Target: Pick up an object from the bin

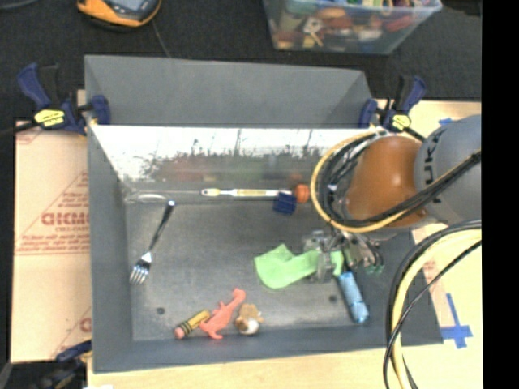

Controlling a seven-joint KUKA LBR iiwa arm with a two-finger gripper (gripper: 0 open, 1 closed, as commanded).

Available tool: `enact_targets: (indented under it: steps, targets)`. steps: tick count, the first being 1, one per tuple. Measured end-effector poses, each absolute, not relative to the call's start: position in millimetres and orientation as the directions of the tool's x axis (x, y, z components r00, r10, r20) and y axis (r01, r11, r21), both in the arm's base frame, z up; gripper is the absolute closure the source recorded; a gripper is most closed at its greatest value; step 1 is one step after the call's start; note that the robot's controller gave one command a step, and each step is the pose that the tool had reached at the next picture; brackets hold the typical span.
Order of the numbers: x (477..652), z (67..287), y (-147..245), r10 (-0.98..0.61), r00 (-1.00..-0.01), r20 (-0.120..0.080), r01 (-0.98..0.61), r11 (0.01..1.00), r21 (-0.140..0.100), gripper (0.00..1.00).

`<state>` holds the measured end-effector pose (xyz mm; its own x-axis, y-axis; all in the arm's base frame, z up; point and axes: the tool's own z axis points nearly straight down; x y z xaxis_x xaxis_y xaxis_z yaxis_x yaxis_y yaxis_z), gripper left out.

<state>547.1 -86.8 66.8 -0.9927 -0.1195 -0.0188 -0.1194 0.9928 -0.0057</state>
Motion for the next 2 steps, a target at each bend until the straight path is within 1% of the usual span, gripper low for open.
enact_targets:
  steps: [1, 2]
  targets:
    - [543.3, 89, -87, -0.119, -0.993, -0.007, -0.119, 0.993, -0.003, 1.00]
    - [545.4, 140, -87, -0.118, -0.993, -0.013, -0.118, 0.993, -0.006, 1.00]
